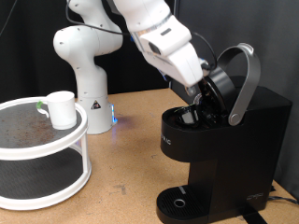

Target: Make a cup of coffee with the keurig machine

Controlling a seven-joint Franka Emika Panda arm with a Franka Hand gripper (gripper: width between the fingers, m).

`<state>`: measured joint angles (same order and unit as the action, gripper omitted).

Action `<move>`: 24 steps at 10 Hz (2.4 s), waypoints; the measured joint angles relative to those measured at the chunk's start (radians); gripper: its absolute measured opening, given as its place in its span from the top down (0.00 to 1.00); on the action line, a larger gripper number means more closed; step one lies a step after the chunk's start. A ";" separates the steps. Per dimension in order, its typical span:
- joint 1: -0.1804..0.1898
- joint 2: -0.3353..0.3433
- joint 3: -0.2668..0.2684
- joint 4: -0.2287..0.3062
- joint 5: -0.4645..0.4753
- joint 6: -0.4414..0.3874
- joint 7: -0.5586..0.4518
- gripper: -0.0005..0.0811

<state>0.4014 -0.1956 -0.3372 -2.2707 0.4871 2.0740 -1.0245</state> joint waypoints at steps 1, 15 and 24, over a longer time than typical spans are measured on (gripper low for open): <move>0.000 -0.030 0.001 -0.006 -0.021 -0.021 0.007 0.01; 0.000 0.001 0.027 -0.067 -0.094 0.078 0.116 0.01; -0.014 -0.008 -0.008 -0.045 0.059 0.143 0.006 0.01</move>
<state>0.3877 -0.2037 -0.3449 -2.3162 0.5456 2.2168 -1.0180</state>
